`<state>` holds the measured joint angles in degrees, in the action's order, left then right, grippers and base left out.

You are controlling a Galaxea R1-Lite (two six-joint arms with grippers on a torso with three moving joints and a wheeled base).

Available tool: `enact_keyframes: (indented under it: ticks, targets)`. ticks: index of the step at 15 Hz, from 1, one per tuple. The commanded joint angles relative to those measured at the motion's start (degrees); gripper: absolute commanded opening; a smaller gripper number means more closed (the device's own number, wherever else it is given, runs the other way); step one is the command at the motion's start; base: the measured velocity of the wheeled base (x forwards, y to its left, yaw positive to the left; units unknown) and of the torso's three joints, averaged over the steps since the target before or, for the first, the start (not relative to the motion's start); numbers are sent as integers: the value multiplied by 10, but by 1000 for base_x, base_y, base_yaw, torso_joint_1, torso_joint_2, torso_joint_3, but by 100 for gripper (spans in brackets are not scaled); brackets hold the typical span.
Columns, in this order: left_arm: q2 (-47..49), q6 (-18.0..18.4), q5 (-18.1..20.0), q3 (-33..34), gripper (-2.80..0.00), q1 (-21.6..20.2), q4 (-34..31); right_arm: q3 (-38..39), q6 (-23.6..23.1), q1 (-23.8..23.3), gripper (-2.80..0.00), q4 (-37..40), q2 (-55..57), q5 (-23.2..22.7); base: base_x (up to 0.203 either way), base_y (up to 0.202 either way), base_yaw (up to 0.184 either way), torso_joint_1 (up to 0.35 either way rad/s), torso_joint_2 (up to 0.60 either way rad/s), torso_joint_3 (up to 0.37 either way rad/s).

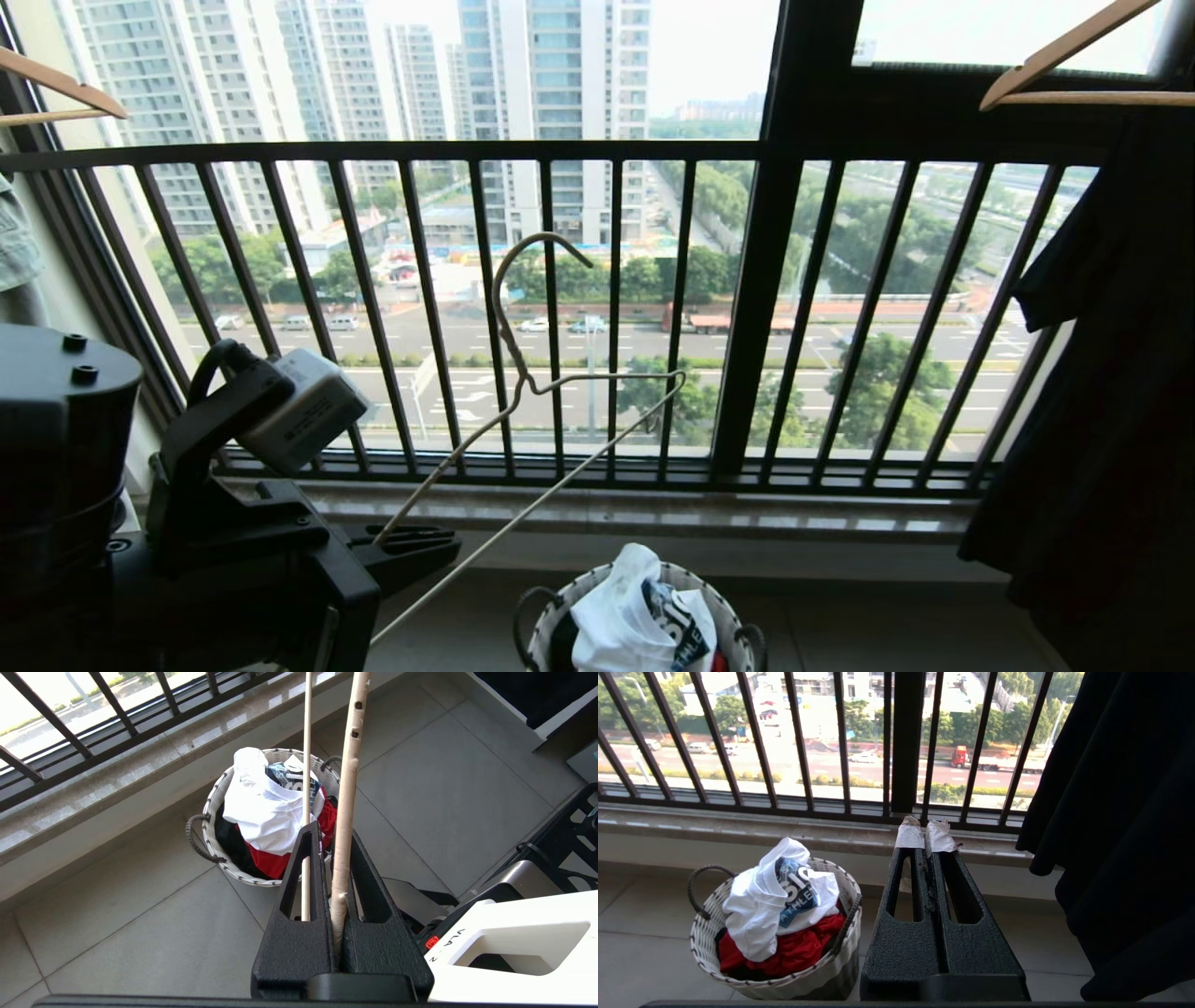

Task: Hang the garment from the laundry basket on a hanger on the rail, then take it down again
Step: Pick up the clothes rack on the clothesline

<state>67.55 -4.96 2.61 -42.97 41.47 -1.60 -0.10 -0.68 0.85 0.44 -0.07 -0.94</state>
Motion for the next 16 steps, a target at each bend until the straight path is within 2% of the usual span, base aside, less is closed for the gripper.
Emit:
enact_keyframes:
  ticks: [1, 9, 16]
  targets:
    - [0, 0, 0, 0, -280, 0, -1, 0, 0, 0, -280, 0, 1, 0, 0, 0, 0, -192, 495, 315]
    - [-8, 2, 1, 0, -280, 1, 0, 0, 0, 0, -280, 0, 1, 0, 0, 0, 0, -163, 480, 315]
    - [-10, 6, 1, 0, -280, 1, -1, 0, 0, 0, -280, 0, 1, 0, 0, 0, 0, -96, 456, 357]
